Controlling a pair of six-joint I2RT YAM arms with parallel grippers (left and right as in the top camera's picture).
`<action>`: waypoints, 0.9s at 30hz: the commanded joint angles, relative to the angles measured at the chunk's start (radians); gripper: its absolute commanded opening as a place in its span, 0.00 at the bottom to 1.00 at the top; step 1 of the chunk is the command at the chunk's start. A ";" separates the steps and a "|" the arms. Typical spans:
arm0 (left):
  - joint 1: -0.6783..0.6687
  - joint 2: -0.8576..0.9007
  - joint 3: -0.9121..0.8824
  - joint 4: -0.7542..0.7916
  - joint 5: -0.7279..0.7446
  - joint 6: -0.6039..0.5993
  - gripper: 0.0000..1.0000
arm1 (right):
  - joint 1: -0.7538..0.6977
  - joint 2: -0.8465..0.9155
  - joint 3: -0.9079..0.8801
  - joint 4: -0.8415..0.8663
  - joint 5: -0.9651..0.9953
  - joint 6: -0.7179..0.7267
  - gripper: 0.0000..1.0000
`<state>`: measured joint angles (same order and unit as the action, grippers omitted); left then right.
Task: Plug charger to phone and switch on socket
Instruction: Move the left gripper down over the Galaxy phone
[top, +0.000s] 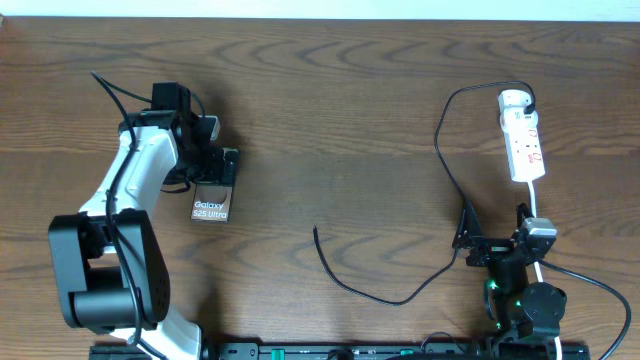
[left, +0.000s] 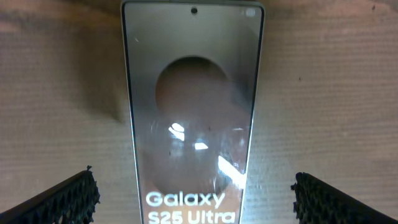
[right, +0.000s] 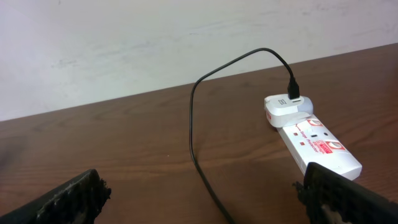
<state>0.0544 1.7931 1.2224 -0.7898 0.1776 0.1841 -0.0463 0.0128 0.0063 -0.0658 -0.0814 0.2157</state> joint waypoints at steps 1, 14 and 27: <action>0.000 0.032 0.009 0.023 -0.005 0.013 0.98 | 0.008 -0.002 -0.001 -0.005 0.004 -0.015 0.99; 0.000 0.117 0.006 0.057 -0.005 0.013 0.98 | 0.008 -0.002 -0.001 -0.005 0.004 -0.015 0.99; 0.000 0.147 0.005 0.104 -0.006 0.014 0.98 | 0.008 -0.002 -0.001 -0.005 0.004 -0.015 0.99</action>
<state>0.0544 1.9244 1.2224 -0.6895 0.1776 0.1844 -0.0463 0.0128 0.0063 -0.0658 -0.0814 0.2157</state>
